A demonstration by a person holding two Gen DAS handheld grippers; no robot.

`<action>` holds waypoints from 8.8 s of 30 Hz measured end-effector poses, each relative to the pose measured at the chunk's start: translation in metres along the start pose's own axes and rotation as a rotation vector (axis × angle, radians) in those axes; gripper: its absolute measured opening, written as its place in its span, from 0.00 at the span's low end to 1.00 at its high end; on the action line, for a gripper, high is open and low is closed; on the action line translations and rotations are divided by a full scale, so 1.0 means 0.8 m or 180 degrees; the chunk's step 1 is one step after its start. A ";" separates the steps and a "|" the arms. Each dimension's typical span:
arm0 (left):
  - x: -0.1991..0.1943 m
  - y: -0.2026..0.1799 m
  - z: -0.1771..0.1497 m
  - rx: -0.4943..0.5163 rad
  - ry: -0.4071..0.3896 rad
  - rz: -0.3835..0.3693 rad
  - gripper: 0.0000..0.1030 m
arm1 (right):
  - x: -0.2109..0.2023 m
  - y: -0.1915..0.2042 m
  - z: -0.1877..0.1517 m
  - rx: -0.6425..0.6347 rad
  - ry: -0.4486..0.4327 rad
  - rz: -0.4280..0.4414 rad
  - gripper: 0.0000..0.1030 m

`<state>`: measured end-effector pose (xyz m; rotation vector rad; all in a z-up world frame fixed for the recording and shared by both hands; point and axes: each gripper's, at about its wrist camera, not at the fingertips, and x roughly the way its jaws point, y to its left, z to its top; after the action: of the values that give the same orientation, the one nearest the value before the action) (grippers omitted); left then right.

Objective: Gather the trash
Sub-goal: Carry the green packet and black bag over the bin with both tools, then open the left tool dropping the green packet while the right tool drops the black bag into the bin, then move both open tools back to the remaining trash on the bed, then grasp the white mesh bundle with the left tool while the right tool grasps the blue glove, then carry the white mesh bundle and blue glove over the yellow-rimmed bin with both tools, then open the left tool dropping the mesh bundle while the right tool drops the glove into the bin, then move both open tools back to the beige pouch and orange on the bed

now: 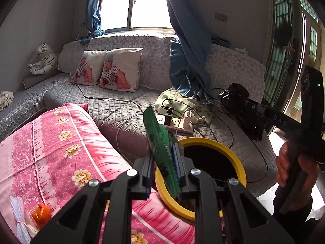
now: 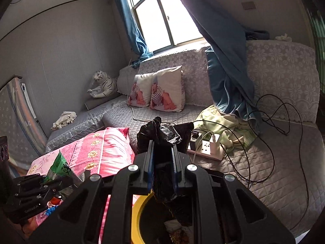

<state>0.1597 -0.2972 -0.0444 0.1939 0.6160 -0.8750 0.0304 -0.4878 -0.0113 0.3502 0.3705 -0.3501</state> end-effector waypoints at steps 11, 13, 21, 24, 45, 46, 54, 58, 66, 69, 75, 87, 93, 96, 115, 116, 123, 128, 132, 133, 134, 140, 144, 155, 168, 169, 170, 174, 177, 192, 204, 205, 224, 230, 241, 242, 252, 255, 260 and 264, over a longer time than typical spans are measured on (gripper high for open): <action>0.047 -0.047 0.003 0.0168 0.0094 -0.0100 0.16 | 0.037 -0.041 -0.036 0.0223 0.0335 -0.0151 0.14; 0.055 -0.053 0.002 0.0172 0.0125 -0.0123 0.16 | 0.043 -0.049 -0.041 0.0267 0.0393 -0.0173 0.14; 0.096 -0.061 -0.008 0.0094 0.0354 -0.0237 0.16 | 0.065 -0.074 -0.065 0.0419 0.0626 -0.0281 0.14; 0.111 -0.059 -0.015 0.0038 0.0473 -0.0298 0.16 | 0.075 -0.081 -0.070 0.0468 0.0693 -0.0305 0.17; 0.120 -0.001 -0.026 -0.0634 0.0643 -0.0224 0.52 | 0.062 -0.088 -0.066 0.0559 0.0625 -0.0406 0.46; 0.116 0.004 -0.026 -0.0646 0.0619 -0.0193 0.52 | 0.059 -0.086 -0.065 0.0548 0.0607 -0.0399 0.46; 0.066 0.061 -0.026 -0.0759 0.0427 0.0086 0.63 | 0.041 -0.042 -0.057 0.0303 0.0480 0.0025 0.59; 0.030 0.103 -0.036 -0.0735 0.0334 0.0351 0.70 | 0.046 0.005 -0.062 0.0112 0.0508 0.0453 0.71; -0.052 0.222 -0.079 -0.0964 0.0312 0.1027 0.75 | 0.071 0.142 -0.096 -0.0437 0.0803 0.1289 0.78; -0.081 0.267 -0.099 -0.1142 0.0336 0.1229 0.75 | 0.074 0.196 -0.114 -0.0708 0.0924 0.1532 0.78; -0.132 0.336 -0.138 -0.1374 0.0340 0.1550 0.77 | 0.071 0.292 -0.160 -0.1270 0.1157 0.1887 0.81; -0.130 0.392 -0.183 -0.1567 0.0594 0.1665 0.77 | 0.066 0.393 -0.229 -0.2151 0.1247 0.1989 0.82; -0.105 0.407 -0.185 -0.1601 0.0682 0.1647 0.77 | 0.082 0.405 -0.239 -0.2199 0.1341 0.1935 0.82; -0.096 0.414 -0.186 -0.1670 0.0728 0.1580 0.77 | 0.091 0.405 -0.242 -0.2182 0.1406 0.1910 0.82; -0.062 0.425 -0.193 -0.1847 0.0917 0.1425 0.27 | 0.135 0.395 -0.254 -0.1894 0.1841 0.1797 0.44; -0.064 0.425 -0.192 -0.1846 0.0905 0.1425 0.27 | 0.136 0.393 -0.253 -0.1865 0.1862 0.1799 0.43; -0.087 0.419 -0.188 -0.1871 0.0761 0.1458 0.27 | 0.138 0.382 -0.247 -0.1669 0.1888 0.1752 0.30; -0.120 0.407 -0.190 -0.1864 0.0617 0.1556 0.27 | 0.127 0.369 -0.231 -0.1418 0.1788 0.1817 0.30; -0.157 0.390 -0.193 -0.1867 0.0436 0.1612 0.27 | 0.113 0.355 -0.214 -0.1281 0.1703 0.1879 0.30; -0.167 0.386 -0.196 -0.1883 0.0398 0.1624 0.27 | 0.111 0.354 -0.212 -0.1261 0.1716 0.1893 0.30; -0.176 0.381 -0.199 -0.1898 0.0362 0.1630 0.27 | 0.109 0.351 -0.210 -0.1218 0.1725 0.1902 0.30; -0.213 0.346 -0.225 -0.2016 0.0214 0.1605 0.27 | 0.097 0.335 -0.206 -0.0987 0.1781 0.2050 0.30; -0.223 0.324 -0.236 -0.2008 0.0170 0.1626 0.27 | 0.088 0.328 -0.202 -0.0950 0.1730 0.2037 0.30; -0.218 0.267 -0.208 -0.1684 0.0113 0.1619 0.27 | 0.075 0.296 -0.188 -0.0821 0.1595 0.1845 0.30; -0.180 0.194 -0.153 -0.1120 0.0107 0.1317 0.27 | 0.064 0.235 -0.136 -0.0619 0.1123 0.1471 0.30; -0.177 0.188 -0.148 -0.1074 0.0104 0.1300 0.27 | 0.063 0.229 -0.131 -0.0603 0.1078 0.1433 0.30; -0.174 0.182 -0.144 -0.1036 0.0102 0.1280 0.27 | 0.060 0.223 -0.127 -0.0595 0.1023 0.1382 0.30; -0.159 0.159 -0.127 -0.0881 0.0096 0.1190 0.27 | 0.056 0.199 -0.111 -0.0512 0.0859 0.1219 0.30; -0.145 0.141 -0.116 -0.0767 0.0116 0.1097 0.27 | 0.053 0.182 -0.103 -0.0499 0.0743 0.1068 0.30; -0.090 0.061 -0.069 -0.0334 0.0121 0.0674 0.27 | 0.031 0.092 -0.067 -0.0278 0.0358 0.0580 0.30; -0.052 0.002 -0.036 0.0019 0.0077 0.0365 0.27 | 0.013 0.029 -0.052 -0.0115 0.0067 0.0073 0.31; -0.048 -0.003 -0.034 0.0045 0.0074 0.0333 0.27 | 0.012 0.024 -0.051 -0.0099 0.0056 0.0031 0.31; 0.055 -0.060 -0.017 0.0134 0.0256 -0.0063 0.27 | 0.016 -0.046 -0.059 0.0140 0.0047 -0.0512 0.31; 0.082 -0.067 -0.021 0.0163 0.0375 -0.0093 0.27 | 0.025 -0.053 -0.064 0.0170 0.0105 -0.0510 0.31; 0.125 -0.074 -0.027 0.0112 0.0606 -0.0218 0.27 | 0.039 -0.070 -0.061 0.0238 0.0192 -0.0636 0.31; 0.128 -0.074 -0.028 0.0109 0.0618 -0.0216 0.27 | 0.040 -0.071 -0.059 0.0235 0.0191 -0.0645 0.31; 0.148 -0.054 -0.037 -0.0113 0.0730 -0.0296 0.46 | 0.032 -0.083 -0.052 0.0351 0.0101 -0.0711 0.52; 0.147 -0.047 -0.036 -0.0168 0.0711 -0.0263 0.49 | 0.029 -0.085 -0.051 0.0372 0.0091 -0.0715 0.52; 0.138 -0.030 -0.033 -0.0279 0.0683 -0.0236 0.49 | 0.021 -0.075 -0.046 0.0321 0.0052 -0.0686 0.52; 0.117 -0.005 -0.030 -0.0361 0.0588 -0.0137 0.49 | 0.012 -0.060 -0.039 0.0245 0.0001 -0.0605 0.52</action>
<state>0.1913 -0.3517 -0.1178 0.1603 0.8428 -0.8668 0.0111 -0.5205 -0.0550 0.3912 0.3925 -0.5513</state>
